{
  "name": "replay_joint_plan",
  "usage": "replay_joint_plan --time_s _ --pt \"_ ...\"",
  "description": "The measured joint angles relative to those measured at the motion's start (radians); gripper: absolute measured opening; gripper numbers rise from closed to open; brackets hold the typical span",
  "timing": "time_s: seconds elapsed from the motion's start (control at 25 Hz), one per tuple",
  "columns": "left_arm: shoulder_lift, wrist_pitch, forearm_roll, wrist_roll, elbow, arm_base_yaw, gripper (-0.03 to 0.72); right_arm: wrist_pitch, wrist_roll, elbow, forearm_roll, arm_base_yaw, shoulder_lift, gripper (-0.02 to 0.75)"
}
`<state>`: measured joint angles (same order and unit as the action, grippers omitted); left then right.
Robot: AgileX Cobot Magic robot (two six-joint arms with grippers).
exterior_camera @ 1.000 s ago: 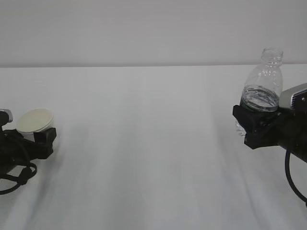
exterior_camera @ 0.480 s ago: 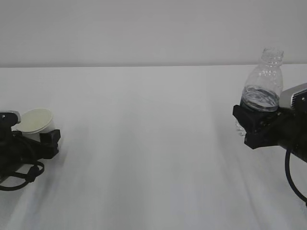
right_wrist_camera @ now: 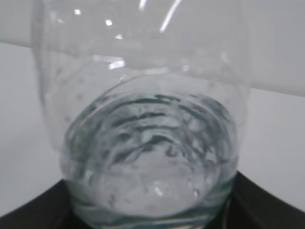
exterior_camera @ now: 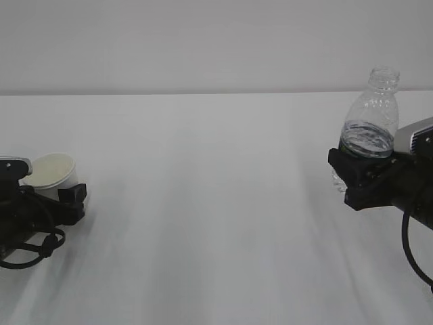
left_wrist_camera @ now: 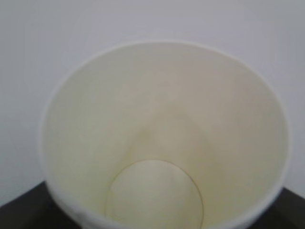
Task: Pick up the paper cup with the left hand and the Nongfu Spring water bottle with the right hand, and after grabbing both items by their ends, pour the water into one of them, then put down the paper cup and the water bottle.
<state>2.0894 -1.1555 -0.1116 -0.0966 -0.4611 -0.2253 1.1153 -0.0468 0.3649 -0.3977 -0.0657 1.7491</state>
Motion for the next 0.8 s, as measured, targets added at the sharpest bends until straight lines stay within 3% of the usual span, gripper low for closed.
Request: replay_joint_plan --time_s 0.8 --pt "0.0 0.0 0.004 0.0 -0.002 0.0 0.578 0.0 0.0 0.0 0.0 0.0 0.0 0.438"
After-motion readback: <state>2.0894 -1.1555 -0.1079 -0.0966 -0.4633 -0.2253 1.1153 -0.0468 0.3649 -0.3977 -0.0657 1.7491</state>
